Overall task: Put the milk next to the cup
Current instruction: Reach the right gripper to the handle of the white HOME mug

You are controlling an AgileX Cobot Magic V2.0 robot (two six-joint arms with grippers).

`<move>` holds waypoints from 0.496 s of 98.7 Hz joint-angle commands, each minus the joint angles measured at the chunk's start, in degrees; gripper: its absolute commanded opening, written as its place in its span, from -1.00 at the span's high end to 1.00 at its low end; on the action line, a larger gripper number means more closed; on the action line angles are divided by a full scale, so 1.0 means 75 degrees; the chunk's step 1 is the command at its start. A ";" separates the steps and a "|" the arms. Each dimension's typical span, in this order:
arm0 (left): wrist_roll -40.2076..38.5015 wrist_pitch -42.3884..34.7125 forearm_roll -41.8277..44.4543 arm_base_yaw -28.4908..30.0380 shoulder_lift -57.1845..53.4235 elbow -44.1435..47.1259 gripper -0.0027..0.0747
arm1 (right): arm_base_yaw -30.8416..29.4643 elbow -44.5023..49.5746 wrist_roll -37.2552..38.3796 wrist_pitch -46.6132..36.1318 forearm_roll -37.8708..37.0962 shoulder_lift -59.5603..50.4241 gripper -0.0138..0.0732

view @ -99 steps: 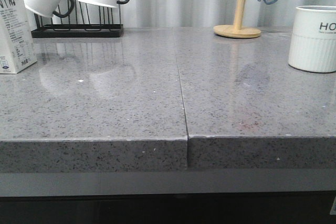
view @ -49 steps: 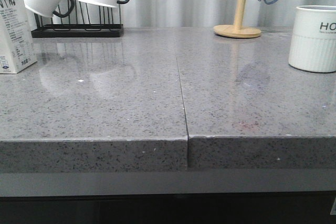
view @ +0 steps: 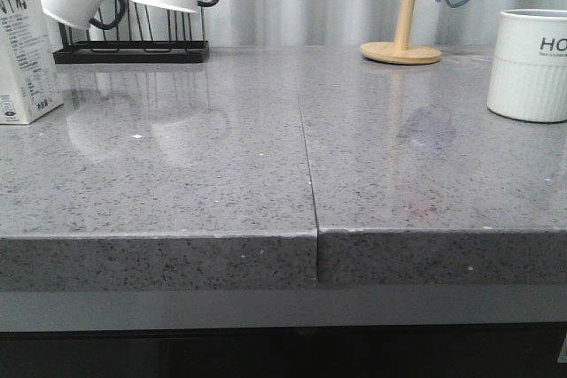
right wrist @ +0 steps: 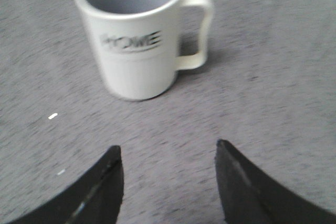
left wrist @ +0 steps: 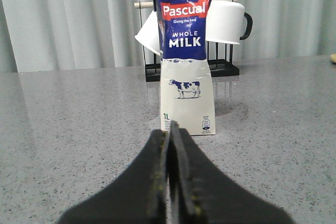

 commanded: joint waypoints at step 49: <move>-0.0064 -0.0614 -0.0074 0.0013 -0.0248 0.0385 0.99 | -0.0349 -0.0283 0.0279 -0.3424 -0.0463 0.1541 -0.27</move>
